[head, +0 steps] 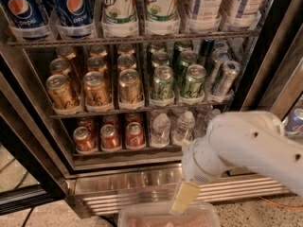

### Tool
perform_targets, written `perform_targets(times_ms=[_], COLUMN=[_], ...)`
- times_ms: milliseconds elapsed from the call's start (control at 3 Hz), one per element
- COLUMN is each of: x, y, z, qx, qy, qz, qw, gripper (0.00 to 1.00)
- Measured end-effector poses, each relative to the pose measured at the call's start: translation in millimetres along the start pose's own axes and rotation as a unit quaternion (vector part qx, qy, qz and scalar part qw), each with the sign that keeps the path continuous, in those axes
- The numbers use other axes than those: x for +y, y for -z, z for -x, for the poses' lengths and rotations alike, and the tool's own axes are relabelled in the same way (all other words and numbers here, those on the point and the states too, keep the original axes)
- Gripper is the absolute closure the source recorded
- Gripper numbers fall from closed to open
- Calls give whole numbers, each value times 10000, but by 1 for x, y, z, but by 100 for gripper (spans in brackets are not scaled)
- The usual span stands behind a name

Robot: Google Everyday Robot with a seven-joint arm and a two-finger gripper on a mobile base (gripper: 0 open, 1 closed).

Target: Pick coke can from bottom shelf of fridge

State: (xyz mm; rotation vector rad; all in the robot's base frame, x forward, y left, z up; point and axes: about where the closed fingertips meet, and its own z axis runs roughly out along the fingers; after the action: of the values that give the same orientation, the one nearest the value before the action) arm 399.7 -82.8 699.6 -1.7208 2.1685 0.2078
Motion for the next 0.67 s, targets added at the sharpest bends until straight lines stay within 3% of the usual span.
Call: perform_targets(times_ms=[667], x=[-18], y=[-59], z=[50], qx=[-744], qy=[267], qz=[-497], qw=[9956], gripper=[0])
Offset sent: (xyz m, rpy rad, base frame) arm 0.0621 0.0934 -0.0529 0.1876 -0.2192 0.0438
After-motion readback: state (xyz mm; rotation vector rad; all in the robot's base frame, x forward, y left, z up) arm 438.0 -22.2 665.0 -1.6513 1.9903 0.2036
